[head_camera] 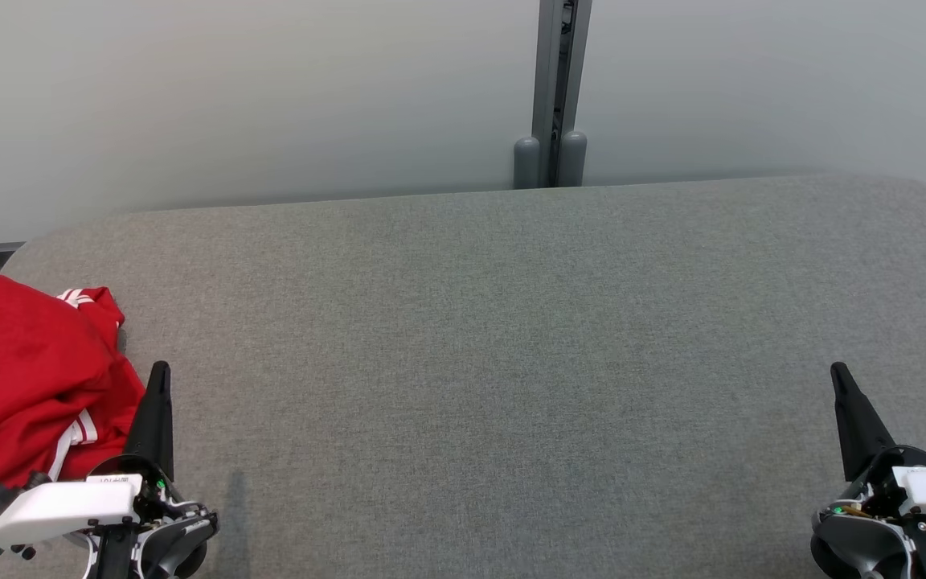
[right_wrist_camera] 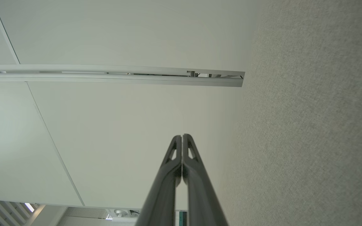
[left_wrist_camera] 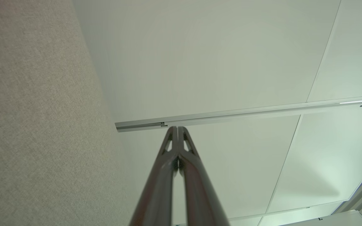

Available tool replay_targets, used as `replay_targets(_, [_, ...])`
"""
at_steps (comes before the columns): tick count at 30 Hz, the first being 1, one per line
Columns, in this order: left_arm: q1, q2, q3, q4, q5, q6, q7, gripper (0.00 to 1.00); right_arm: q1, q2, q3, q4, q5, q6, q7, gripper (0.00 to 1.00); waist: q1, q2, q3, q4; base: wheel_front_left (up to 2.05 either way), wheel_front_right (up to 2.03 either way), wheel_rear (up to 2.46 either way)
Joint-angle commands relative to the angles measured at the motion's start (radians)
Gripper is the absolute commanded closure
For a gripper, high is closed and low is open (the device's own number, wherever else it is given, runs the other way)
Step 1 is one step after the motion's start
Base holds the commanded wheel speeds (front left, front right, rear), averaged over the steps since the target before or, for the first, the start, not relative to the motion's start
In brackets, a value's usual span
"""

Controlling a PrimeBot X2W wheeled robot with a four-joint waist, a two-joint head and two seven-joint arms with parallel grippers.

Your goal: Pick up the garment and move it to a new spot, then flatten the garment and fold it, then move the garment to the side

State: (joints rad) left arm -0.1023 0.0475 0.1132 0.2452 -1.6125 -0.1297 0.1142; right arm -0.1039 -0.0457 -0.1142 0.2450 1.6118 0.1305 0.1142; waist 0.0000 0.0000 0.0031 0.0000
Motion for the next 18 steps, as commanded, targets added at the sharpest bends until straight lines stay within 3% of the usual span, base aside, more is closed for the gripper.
replay_targets(1, [-0.013, 0.005, 0.004, -0.003, -0.001, -0.004, 0.003, 1.00, -0.009, -0.009, -0.001, -0.004, 0.003, 0.000, 0.003, 1.00, 0.0000, 0.0000, 0.000, 0.000, 0.00, 0.00, 0.00])
replay_targets(18, [-0.013, 0.005, 0.004, -0.003, -0.001, -0.004, 0.003, 1.00, -0.009, -0.009, -0.001, -0.004, 0.003, 0.000, 0.003, 1.00, 0.0000, 0.0000, 0.000, 0.000, 0.00, 0.00, 0.00])
